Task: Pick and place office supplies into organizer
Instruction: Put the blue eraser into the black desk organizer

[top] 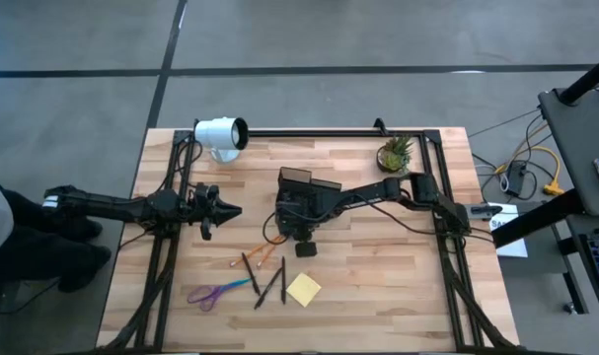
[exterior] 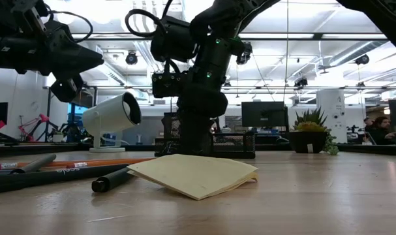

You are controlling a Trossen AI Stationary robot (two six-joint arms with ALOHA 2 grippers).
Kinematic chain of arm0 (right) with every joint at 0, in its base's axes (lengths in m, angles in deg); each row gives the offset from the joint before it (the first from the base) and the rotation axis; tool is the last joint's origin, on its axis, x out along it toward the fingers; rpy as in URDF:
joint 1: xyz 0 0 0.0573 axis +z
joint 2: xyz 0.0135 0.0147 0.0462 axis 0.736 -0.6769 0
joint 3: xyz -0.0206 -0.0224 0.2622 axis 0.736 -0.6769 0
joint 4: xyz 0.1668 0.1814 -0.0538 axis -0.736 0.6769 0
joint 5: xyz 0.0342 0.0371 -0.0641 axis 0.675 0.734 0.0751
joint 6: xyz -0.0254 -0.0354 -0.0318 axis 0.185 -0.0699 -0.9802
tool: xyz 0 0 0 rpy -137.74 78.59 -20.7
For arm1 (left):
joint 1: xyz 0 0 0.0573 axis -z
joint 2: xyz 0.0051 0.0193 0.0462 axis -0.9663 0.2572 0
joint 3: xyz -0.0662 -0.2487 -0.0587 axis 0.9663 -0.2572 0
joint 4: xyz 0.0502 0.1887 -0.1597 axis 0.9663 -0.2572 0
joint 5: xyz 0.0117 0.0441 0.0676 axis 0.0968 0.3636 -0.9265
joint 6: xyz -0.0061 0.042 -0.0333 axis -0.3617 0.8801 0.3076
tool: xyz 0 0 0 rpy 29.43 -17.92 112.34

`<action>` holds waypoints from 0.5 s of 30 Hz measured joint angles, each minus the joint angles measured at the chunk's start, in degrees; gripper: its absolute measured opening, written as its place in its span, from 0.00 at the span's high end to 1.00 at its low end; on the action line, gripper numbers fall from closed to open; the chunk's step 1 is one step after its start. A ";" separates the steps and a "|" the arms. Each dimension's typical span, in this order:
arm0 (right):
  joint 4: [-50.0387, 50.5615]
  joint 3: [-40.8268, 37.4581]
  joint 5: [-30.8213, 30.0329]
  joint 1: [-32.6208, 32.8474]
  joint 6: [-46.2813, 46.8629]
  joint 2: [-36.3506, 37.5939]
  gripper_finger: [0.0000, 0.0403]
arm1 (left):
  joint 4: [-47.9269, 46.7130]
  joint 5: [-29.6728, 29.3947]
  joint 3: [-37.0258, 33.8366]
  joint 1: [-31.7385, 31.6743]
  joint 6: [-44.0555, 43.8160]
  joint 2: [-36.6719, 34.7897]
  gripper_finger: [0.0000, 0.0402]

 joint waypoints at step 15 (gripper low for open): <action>6.91 8.27 -0.86 0.00 4.21 1.10 0.97 | 0.04 0.00 0.00 0.00 0.10 -0.13 0.93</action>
